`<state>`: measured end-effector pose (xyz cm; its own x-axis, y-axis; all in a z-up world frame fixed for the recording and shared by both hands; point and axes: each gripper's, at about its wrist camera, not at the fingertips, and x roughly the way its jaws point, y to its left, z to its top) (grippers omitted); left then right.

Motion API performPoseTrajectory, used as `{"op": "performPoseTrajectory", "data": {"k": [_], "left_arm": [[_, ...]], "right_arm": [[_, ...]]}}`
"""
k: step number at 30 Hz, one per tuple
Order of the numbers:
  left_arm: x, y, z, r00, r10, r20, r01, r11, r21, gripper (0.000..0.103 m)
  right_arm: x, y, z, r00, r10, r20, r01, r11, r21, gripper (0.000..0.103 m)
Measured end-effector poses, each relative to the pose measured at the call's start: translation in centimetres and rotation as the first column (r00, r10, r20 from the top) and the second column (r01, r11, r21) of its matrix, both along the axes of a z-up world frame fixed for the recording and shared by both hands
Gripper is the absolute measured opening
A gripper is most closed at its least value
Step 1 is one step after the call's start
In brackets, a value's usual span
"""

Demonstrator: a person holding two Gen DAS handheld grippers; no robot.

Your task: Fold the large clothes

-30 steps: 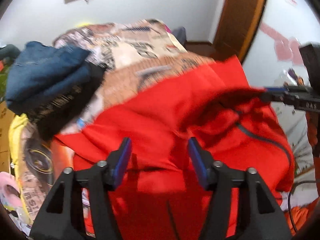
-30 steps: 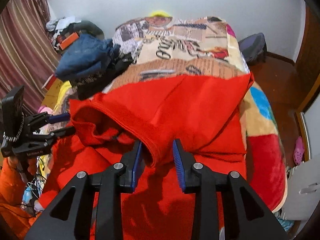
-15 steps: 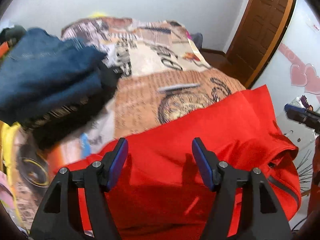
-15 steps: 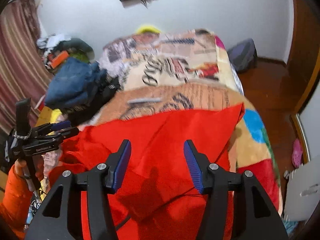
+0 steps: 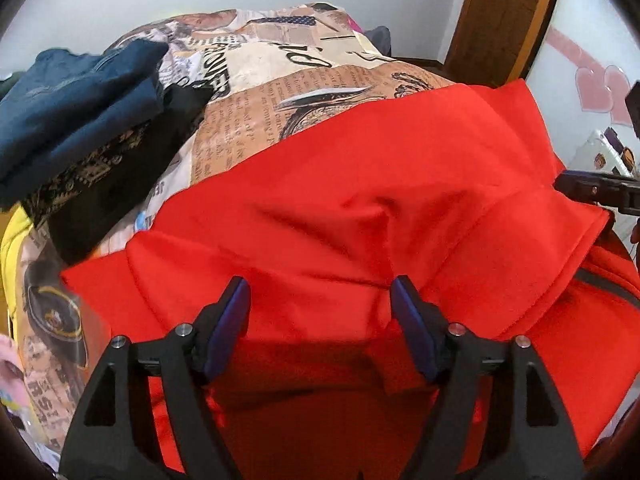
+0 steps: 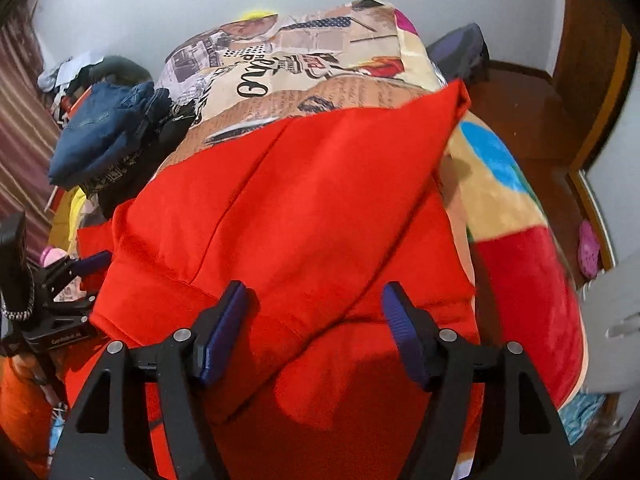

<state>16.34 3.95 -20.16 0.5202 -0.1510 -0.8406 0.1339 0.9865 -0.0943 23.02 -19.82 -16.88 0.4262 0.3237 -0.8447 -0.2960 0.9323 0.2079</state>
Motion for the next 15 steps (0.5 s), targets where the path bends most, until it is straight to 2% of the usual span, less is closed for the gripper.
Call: {"op": "performPoseTrajectory", "data": {"k": [4,8,11,12,13,15], "left_arm": [[-1.0,1.7,1.2,0.999,0.055,0.001,-0.055,0.997,-0.047,0.072],[-1.8,4.4,3.5,0.989,0.138,0.054,-0.136,0.990,-0.031,0.072],[-1.9,7.3,5.1,0.969,0.229,0.095,-0.228,0.973,-0.025,0.074],[-1.8,8.3,5.4,0.961,0.259,0.102,-0.257,0.966,-0.030,0.077],[-1.7,9.4,5.5,0.951,0.291,0.105,-0.289,0.957,-0.039,0.082],[-1.5,11.4,5.4,0.929,0.357,0.095,-0.352,0.933,-0.070,0.083]], "right_arm": [[-0.3,-0.9,0.5,1.000,0.003,-0.012,-0.003,1.000,0.017,0.066],[-0.1,-1.9,2.0,0.999,-0.027,0.018,0.025,0.998,0.064,0.066],[0.5,-3.0,3.1,0.997,-0.068,0.048,0.063,0.992,0.106,0.066],[0.8,-3.6,3.5,0.994,-0.091,0.059,0.084,0.990,0.116,0.066],[1.1,-3.8,3.6,0.993,-0.102,0.064,0.094,0.988,0.120,0.066],[1.9,-4.5,3.7,0.990,-0.128,0.063,0.118,0.984,0.137,0.066]]}}
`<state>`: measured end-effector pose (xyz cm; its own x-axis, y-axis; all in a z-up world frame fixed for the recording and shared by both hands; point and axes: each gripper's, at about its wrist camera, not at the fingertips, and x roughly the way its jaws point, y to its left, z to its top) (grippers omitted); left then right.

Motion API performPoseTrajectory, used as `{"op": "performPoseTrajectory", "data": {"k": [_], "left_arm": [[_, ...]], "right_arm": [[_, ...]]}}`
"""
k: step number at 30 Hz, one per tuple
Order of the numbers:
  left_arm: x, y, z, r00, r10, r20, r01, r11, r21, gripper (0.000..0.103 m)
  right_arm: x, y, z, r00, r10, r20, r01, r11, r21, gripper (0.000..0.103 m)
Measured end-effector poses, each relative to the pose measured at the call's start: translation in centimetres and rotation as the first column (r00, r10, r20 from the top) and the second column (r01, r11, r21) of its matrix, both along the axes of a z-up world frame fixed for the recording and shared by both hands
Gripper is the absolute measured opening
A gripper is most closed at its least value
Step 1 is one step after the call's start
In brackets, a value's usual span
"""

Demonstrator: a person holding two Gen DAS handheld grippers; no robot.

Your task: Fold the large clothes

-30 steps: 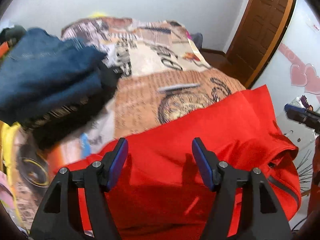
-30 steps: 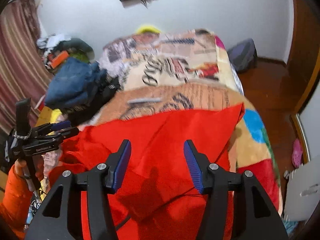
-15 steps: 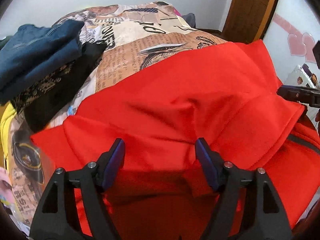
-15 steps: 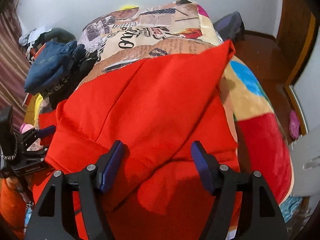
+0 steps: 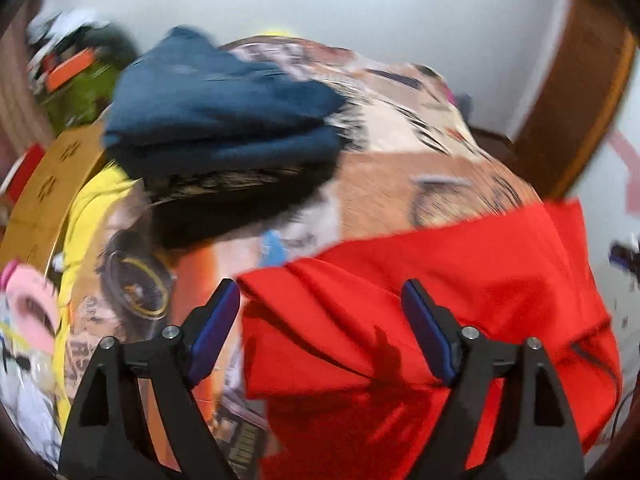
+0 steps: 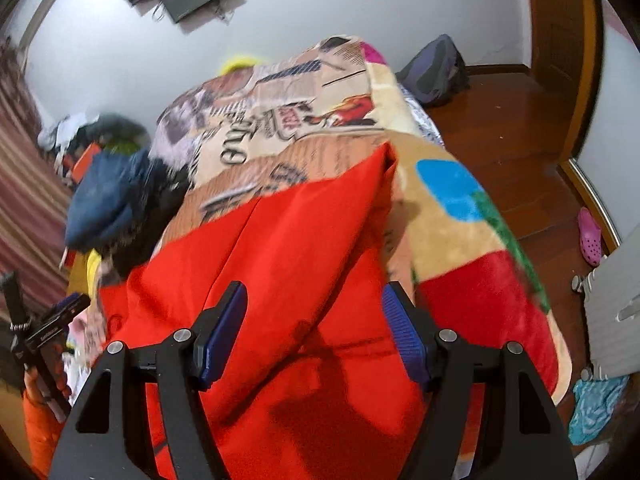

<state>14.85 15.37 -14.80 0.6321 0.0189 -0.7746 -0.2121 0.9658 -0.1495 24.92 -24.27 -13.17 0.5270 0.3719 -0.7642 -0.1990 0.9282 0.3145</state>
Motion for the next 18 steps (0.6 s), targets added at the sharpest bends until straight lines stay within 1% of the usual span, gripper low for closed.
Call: {"op": "performPoseTrajectory", "data": {"k": [3,6,8,11,13,15,16,17,18], "left_arm": [[0.6,2.8,-1.3,0.998,0.065,-0.026,-0.068,0.993,-0.099,0.083],[1.2,4.4,-3.7,0.992,0.093,-0.082,-0.109,0.970,-0.218,0.083],[1.7,5.1,-5.8,0.984,0.114,-0.134,-0.147,0.953,-0.267,0.083],[2.1,5.1,-8.2,0.974,0.120,-0.191,-0.175,0.936,-0.305,0.083],[2.1,5.4,-10.1,0.968,0.113,-0.224,-0.190,0.914,-0.358,0.083],[1.8,5.5,-11.5,0.963,0.121,-0.240,-0.215,0.883,-0.418,0.083],[1.6,5.6,-12.0,0.963,0.119,-0.242,-0.221,0.862,-0.457,0.083],[1.4,5.7,-12.6,0.963,0.116,-0.243,-0.229,0.828,-0.511,0.083],[1.2,5.7,-12.8,0.963,0.117,-0.242,-0.233,0.812,-0.535,0.083]], "right_arm": [[1.2,-0.3,-0.5,1.000,-0.008,-0.020,0.009,1.000,0.027,0.066],[2.6,-0.2,-1.7,0.998,0.000,-0.058,0.003,0.999,0.048,0.066],[3.4,-0.4,-2.8,0.996,0.005,-0.094,0.002,0.997,0.071,0.066],[4.7,-0.5,-4.5,0.989,-0.005,-0.148,0.019,0.996,0.089,0.066],[5.5,-0.4,-5.4,0.985,0.008,-0.170,0.010,0.994,0.109,0.066],[5.9,-0.4,-5.9,0.985,0.025,-0.171,-0.003,0.992,0.127,0.066],[6.0,-0.4,-6.0,0.985,0.030,-0.168,-0.008,0.991,0.135,0.066],[6.2,-0.4,-6.2,0.985,0.034,-0.169,-0.010,0.990,0.142,0.066],[6.4,-0.4,-6.6,0.983,0.039,-0.177,-0.012,0.988,0.153,0.066]]}}
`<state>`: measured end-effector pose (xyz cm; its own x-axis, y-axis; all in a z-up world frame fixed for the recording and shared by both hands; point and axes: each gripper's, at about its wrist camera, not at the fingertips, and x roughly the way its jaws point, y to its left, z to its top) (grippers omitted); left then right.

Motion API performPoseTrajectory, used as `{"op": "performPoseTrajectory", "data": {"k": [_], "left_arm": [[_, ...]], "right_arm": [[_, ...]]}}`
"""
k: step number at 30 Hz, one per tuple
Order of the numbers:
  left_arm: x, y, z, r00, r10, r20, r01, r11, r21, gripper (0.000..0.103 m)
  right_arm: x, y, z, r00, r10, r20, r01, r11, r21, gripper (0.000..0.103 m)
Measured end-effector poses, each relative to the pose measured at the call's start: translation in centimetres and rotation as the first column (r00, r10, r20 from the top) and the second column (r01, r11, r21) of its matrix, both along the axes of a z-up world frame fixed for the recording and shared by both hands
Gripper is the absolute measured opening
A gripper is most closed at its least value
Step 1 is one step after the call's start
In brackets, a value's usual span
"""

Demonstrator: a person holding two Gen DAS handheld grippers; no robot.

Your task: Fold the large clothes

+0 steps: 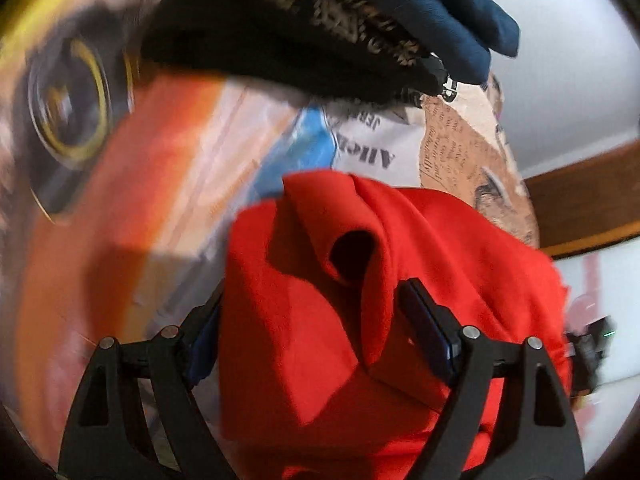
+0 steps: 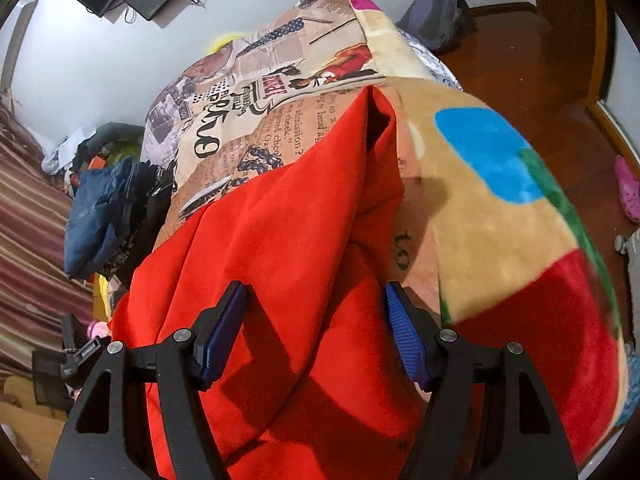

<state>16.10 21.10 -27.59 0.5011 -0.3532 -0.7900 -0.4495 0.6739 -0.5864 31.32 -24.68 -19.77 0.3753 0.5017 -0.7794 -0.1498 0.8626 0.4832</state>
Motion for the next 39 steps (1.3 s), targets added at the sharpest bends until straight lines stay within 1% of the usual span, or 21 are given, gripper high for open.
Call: {"op": "performPoseTrajectory", "data": {"k": [2,4,5,6,7,8,9,10,11,12,13,16,19,22,26,29,30,32,34,37,39], "left_arm": [[-0.1,0.0,0.1,1.000,-0.007,0.013,0.008,1.000,-0.013,0.077],[-0.1,-0.4,0.9,0.999,-0.032,0.031,0.032,0.999,-0.014,0.068],[-0.1,-0.8,1.3,0.998,-0.053,0.044,0.053,0.998,-0.012,0.066],[0.0,-1.1,1.8,0.996,-0.070,0.053,0.070,0.998,-0.006,0.058],[0.1,-1.5,2.2,0.994,-0.092,0.066,0.093,0.996,-0.001,0.046],[0.2,-2.0,2.6,0.991,-0.110,0.075,0.110,0.994,0.011,0.041],[0.3,-2.2,2.9,0.990,-0.116,0.082,0.115,0.993,0.024,0.033],[0.3,-2.5,3.5,0.988,-0.125,0.095,0.121,0.992,0.042,0.024],[0.4,-2.7,3.9,0.986,-0.131,0.104,0.126,0.990,0.059,0.020],[0.5,-3.0,4.6,0.984,-0.137,0.116,0.129,0.989,0.079,0.015],[0.5,-3.2,5.3,0.981,-0.141,0.131,0.128,0.987,0.099,0.014],[0.5,-3.5,7.9,0.972,-0.153,0.181,0.128,0.981,0.143,0.013],[0.5,-4.0,11.6,0.951,-0.173,0.258,0.130,0.976,0.177,0.012],[1.0,-4.9,16.4,0.914,-0.212,0.345,0.132,0.961,0.242,0.012],[2.1,-6.0,22.6,0.851,-0.268,0.452,0.107,0.931,0.350,0.012],[4.2,-6.2,25.7,0.817,-0.292,0.496,0.078,0.910,0.408,0.012],[4.6,-6.3,26.2,0.812,-0.299,0.502,0.072,0.904,0.422,0.012],[6.6,-6.1,27.1,0.810,-0.304,0.501,0.061,0.894,0.444,0.012],[8.6,-5.9,27.1,0.818,-0.308,0.486,0.058,0.885,0.463,0.012],[11.6,-5.8,26.1,0.836,-0.311,0.452,0.063,0.872,0.485,0.012],[13.9,-5.9,24.6,0.853,-0.315,0.415,0.077,0.864,0.497,0.012]], "right_arm": [[0.4,-0.1,-0.5,1.000,0.006,-0.017,-0.006,1.000,0.020,0.067],[0.6,0.1,-0.8,1.000,0.005,-0.013,-0.005,1.000,0.028,0.067],[0.7,0.2,-0.7,1.000,0.001,-0.009,-0.001,1.000,0.029,0.065],[0.7,0.2,-0.7,1.000,-0.002,-0.008,0.002,1.000,0.031,0.062],[0.7,0.3,-0.6,1.000,-0.005,-0.006,0.006,0.999,0.034,0.055],[0.7,0.3,-0.6,1.000,-0.007,-0.006,0.007,0.999,0.038,0.046],[0.6,0.3,-0.5,1.000,-0.011,-0.004,0.011,0.999,0.043,0.041],[0.5,0.2,-0.3,1.000,-0.013,-0.001,0.013,0.999,0.049,0.030],[0.3,0.2,0.0,1.000,-0.016,0.008,0.016,0.998,0.058,0.022],[0.1,0.2,0.3,1.000,-0.017,0.016,0.016,0.998,0.062,0.021],[0.0,0.3,0.8,0.999,-0.019,0.027,0.017,0.998,0.062,0.018],[-0.8,0.4,3.2,0.995,-0.022,0.096,0.016,0.998,0.061,0.016],[-1.3,0.4,5.7,0.988,-0.015,0.152,0.001,0.995,0.095,0.014],[-1.7,0.7,9.1,0.973,-0.005,0.232,-0.022,0.993,0.112,0.011],[-1.5,1.4,12.9,0.944,-0.004,0.331,-0.038,0.992,0.120,0.011],[-0.5,1.4,15.2,0.923,-0.021,0.384,-0.034,0.990,0.135,0.011],[-0.1,1.5,15.9,0.917,-0.024,0.399,-0.031,0.991,0.132,0.011],[1.0,1.9,16.7,0.904,-0.031,0.427,-0.022,0.993,0.117,0.011],[2.2,2.1,17.3,0.893,-0.043,0.448,-0.007,0.994,0.110,0.011],[4.2,2.3,17.1,0.886,-0.064,0.459,0.024,0.996,0.091,0.011],[5.5,2.3,16.1,0.897,-0.073,0.437,0.040,0.996,0.084,0.011]]}}
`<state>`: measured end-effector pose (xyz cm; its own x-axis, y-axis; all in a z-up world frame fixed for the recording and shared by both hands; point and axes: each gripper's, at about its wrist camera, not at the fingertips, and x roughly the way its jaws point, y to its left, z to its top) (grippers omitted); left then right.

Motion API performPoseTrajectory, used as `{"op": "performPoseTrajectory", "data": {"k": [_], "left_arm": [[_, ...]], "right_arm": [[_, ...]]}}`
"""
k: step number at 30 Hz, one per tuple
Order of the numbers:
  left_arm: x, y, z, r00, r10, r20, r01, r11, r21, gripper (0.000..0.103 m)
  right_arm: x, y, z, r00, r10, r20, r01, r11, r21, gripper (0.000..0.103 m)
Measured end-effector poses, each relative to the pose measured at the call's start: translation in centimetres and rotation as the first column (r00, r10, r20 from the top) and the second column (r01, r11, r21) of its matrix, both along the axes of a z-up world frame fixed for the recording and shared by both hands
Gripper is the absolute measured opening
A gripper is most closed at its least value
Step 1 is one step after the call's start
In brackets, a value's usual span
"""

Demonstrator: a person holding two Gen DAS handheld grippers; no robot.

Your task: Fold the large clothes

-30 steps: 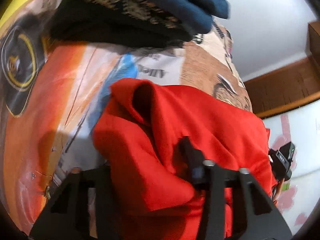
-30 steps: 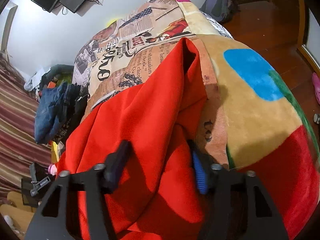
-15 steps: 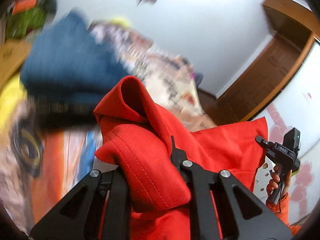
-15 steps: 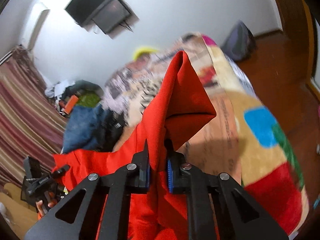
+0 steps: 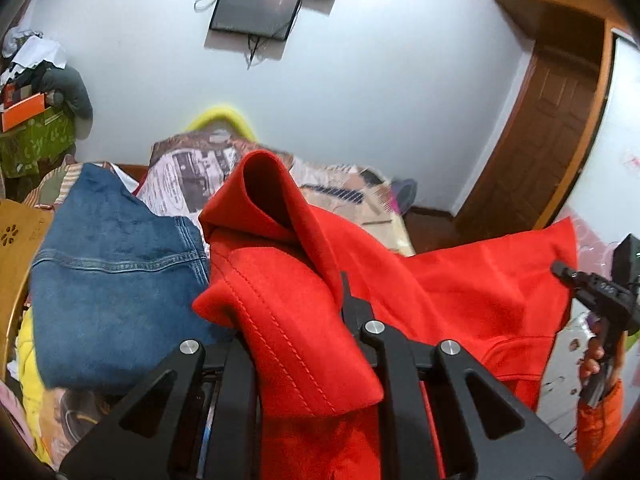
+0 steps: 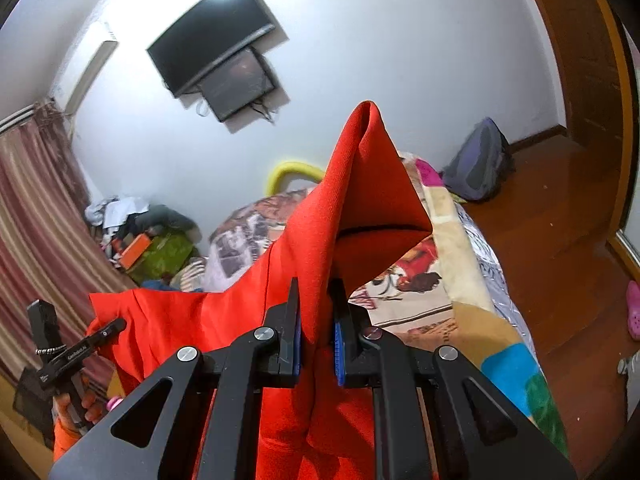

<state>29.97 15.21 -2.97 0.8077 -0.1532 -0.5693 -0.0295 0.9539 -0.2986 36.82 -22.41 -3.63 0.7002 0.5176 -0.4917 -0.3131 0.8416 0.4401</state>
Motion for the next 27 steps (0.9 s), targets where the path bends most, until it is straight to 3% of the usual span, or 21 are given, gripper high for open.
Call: {"op": "performPoseTrajectory", "data": {"k": [5,9,13,20,24,27], "left_arm": [[5.7,-0.7,-5.3,0.992,0.004,-0.127,0.005,0.997,0.071,0.012],[8.8,-1.1,-8.9,0.978,0.027,-0.208,0.000,0.992,0.126,0.012],[10.4,-0.6,-11.5,0.963,0.046,-0.265,-0.008,0.990,0.140,0.013],[9.7,-1.3,-12.1,0.956,0.051,-0.287,0.010,0.979,0.205,0.023],[7.6,-1.6,-10.5,0.961,0.063,-0.270,0.003,0.972,0.237,0.040],[5.1,-1.8,-8.8,0.973,0.066,-0.222,-0.009,0.969,0.247,0.055]], "right_arm": [[3.6,-0.4,-3.8,0.995,-0.055,-0.089,0.049,0.996,-0.071,0.008],[5.9,-1.9,-6.8,0.982,-0.129,-0.138,0.111,0.985,-0.136,0.005],[7.2,-3.0,-8.9,0.967,-0.142,-0.213,0.102,0.977,-0.185,0.005],[5.2,-2.5,-10.5,0.970,-0.096,-0.224,0.034,0.963,-0.266,0.005],[2.8,-1.4,-9.7,0.977,-0.043,-0.211,-0.025,0.951,-0.308,0.006],[0.6,-0.8,-8.5,0.982,-0.011,-0.190,-0.054,0.940,-0.336,0.017]]}}
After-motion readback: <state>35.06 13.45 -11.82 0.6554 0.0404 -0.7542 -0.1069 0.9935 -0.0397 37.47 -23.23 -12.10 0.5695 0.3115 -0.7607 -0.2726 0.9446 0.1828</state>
